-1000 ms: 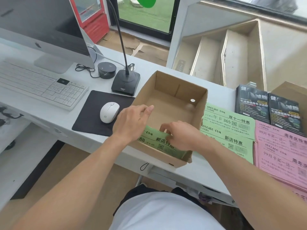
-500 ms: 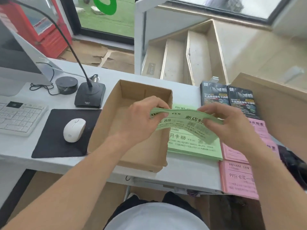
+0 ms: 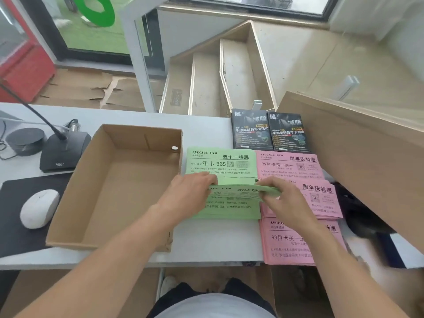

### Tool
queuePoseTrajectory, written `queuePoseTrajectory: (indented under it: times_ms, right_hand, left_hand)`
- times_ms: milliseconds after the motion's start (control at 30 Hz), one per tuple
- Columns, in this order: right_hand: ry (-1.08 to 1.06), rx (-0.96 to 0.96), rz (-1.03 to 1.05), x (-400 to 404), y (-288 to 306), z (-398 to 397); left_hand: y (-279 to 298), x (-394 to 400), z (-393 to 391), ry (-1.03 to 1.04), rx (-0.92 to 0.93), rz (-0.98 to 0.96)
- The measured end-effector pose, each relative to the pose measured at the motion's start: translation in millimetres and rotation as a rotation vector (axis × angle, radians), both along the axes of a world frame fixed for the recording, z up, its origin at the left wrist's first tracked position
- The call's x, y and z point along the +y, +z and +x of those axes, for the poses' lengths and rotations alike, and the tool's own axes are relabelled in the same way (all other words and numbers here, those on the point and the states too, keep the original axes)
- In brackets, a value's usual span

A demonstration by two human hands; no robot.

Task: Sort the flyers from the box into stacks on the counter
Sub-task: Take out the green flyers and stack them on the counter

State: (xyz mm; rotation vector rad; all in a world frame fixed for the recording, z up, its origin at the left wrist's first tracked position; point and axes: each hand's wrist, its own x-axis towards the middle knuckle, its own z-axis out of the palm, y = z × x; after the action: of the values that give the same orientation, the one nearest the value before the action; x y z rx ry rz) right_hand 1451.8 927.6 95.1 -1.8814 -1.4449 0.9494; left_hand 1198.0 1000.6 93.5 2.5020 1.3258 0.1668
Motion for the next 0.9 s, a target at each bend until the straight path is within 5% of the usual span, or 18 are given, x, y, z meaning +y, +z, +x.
queuePoseTrajectory:
  times_ms: [267,533,900]
  right_hand:
    - [-0.084,0.048,0.011,60.7,18.2,14.7]
    - [-0.073,0.054,-0.208,142.7,-10.8,16.3]
    - [-0.098,-0.183,-0.163,130.6,-37.9,19.0]
  left_hand:
    - [25.6,42.5,24.4,0.197,-0.09,0.051]
    - [21.3,127.0,57.9,0.21,0.202,-0.106]
    - [-20.4,132.8,59.1,0.189,0.39,-0.308]
